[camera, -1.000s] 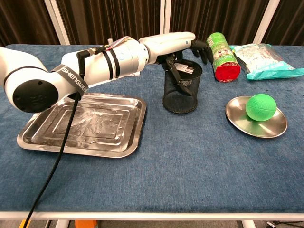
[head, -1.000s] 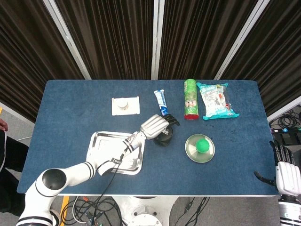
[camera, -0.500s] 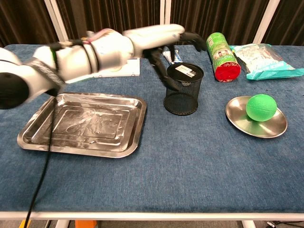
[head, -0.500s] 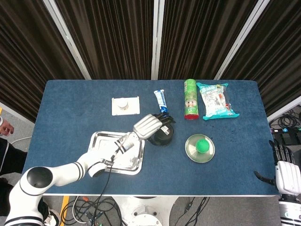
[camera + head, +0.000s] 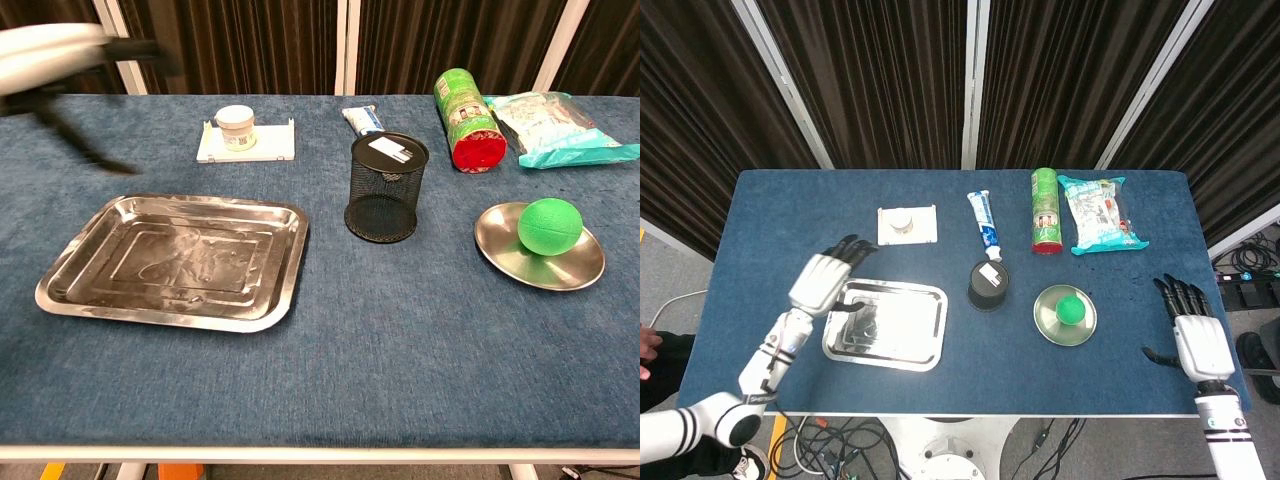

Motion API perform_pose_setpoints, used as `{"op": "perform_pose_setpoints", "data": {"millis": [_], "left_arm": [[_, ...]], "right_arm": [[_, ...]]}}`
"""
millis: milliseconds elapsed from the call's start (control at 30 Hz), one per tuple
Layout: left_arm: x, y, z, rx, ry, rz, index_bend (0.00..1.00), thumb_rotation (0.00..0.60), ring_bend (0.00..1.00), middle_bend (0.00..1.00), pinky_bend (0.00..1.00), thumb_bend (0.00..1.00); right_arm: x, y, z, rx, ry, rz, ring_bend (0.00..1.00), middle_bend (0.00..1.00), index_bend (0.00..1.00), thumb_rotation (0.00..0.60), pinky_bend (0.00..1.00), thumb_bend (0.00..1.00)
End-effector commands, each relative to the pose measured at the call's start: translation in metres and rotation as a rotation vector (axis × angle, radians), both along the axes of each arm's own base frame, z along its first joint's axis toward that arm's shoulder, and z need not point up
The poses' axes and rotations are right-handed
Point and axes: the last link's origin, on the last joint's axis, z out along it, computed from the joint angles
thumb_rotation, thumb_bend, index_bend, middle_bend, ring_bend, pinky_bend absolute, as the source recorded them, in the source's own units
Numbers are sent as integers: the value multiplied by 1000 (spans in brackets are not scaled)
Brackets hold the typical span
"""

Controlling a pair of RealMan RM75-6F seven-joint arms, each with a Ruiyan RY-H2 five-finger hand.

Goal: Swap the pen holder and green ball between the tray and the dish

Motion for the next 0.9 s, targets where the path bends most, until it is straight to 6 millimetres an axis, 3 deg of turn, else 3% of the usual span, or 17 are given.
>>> {"op": "perform_pose_setpoints", "data": {"millis": [33, 233, 433, 900], "left_arm": [[-40, -30, 23, 66, 17, 104, 170, 600, 82, 138, 344, 7], [-65, -58, 38, 152, 1, 130, 170, 600, 83, 147, 331, 4], [-72, -77, 45, 189, -32, 132, 170, 600, 83, 151, 330, 3], [-78, -82, 46, 201, -78, 156, 170, 600, 82, 151, 330, 3]], "right_arm": [[20, -26, -11, 69, 37, 46, 0, 0, 0, 600, 59, 14], [37, -50, -40, 170, 64, 57, 0, 0, 0, 600, 63, 18], [48, -67, -65, 254, 79, 57, 0, 3, 0, 600, 102, 26], [56, -82, -98, 342, 107, 26, 18, 97, 8, 600, 342, 44]]}}
